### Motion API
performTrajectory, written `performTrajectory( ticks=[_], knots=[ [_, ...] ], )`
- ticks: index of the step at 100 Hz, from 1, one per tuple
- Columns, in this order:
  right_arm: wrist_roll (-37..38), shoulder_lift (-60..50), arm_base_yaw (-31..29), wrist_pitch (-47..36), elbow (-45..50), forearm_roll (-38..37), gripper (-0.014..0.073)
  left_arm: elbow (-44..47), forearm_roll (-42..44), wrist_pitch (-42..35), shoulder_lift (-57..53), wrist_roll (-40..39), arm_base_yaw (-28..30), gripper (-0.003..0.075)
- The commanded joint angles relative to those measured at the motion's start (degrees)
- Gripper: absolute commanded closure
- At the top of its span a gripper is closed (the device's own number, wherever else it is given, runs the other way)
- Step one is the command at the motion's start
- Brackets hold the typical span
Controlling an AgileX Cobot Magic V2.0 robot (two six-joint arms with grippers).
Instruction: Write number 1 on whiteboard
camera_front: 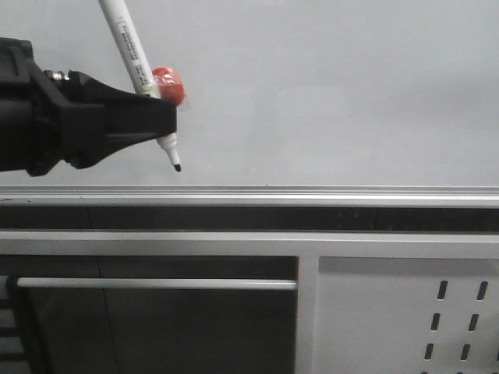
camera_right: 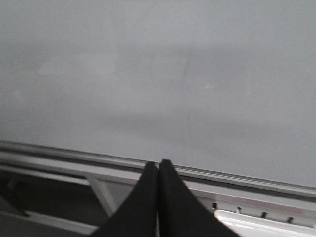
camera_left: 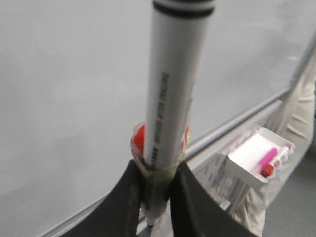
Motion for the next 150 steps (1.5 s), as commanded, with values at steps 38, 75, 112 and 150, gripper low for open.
performTrajectory(
  ticks=[38,75,112,150],
  knots=[
    [-33.7,12.4,0.0,6.6,-2.1,33.1,0.0665,-11.3,35.7,7.1,-4.0,-8.0,-0.4,0.0738],
    [-43.2,23.4,5.2,9.1,-7.8,42.3,0.0665,-22.4,50.3,29.7,-7.1,-19.3,-13.3,0.0738],
    [-41.8,32.6,14.4,2.6,-11.2,42.3,0.0664,-24.0,50.6,76.4,-7.1,-19.3,-34.0,0.0738],
    [-41.8,32.9,14.4,1.3,-11.2,46.3,0.03,-27.0,50.1,81.0,-7.1,-19.3,-34.6,0.0738]
  ],
)
